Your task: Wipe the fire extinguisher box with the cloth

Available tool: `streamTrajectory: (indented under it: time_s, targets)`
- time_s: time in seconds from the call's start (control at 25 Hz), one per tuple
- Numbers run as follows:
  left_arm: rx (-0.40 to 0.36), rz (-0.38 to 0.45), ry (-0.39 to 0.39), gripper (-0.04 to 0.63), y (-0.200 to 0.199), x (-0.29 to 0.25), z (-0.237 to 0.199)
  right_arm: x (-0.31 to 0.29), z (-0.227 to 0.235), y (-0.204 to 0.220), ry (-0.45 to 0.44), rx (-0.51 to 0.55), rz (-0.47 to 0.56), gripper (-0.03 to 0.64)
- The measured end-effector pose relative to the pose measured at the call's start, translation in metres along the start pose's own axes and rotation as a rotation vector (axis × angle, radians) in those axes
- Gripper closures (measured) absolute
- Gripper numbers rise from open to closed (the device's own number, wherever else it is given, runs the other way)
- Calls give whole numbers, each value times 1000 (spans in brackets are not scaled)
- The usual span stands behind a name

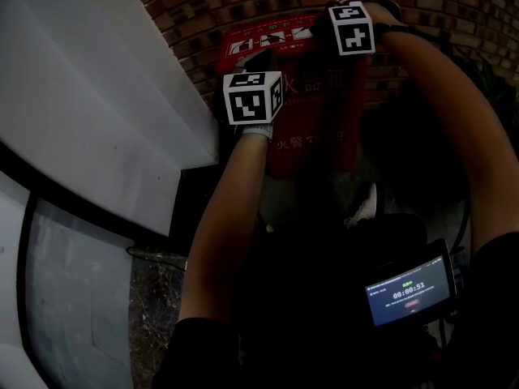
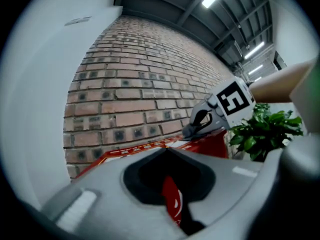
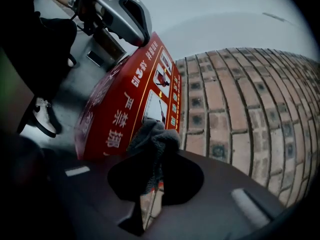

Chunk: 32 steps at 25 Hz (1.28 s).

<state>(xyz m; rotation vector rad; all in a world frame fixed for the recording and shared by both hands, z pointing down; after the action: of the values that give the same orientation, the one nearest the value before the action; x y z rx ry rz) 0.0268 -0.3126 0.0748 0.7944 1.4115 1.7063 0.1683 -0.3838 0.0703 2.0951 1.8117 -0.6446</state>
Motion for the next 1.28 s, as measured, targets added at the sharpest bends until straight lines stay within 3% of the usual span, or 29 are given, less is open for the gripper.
streamTrajectory:
  time_s: [0.44, 0.72, 0.84, 1.04, 1.28]
  targets:
    - [-16, -14, 15, 592, -2, -6, 19, 11, -10, 52, 13, -46, -51, 587]
    - [-20, -10, -12, 592, -9, 10, 8, 25, -9, 62, 31, 11, -137, 586]
    - [-32, 0, -37, 592, -16, 16, -4, 35, 7, 42, 94, 0, -86, 586]
    - [-60, -13, -109, 593, -11, 36, -35, 48, 9, -27, 137, 48, 26, 584]
    - [-24, -26, -167, 593, 1, 55, -68, 47, 14, -103, 175, 81, 155, 584]
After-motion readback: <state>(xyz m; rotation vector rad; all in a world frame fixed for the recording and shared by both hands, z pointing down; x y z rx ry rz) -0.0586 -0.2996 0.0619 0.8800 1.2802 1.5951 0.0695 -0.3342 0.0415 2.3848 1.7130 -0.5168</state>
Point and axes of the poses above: the fingertips, and each gripper's own axes: x backward along the fingers, z to its right, y out of its underside, the point moved 3 cm from there along x, backward along the fingers
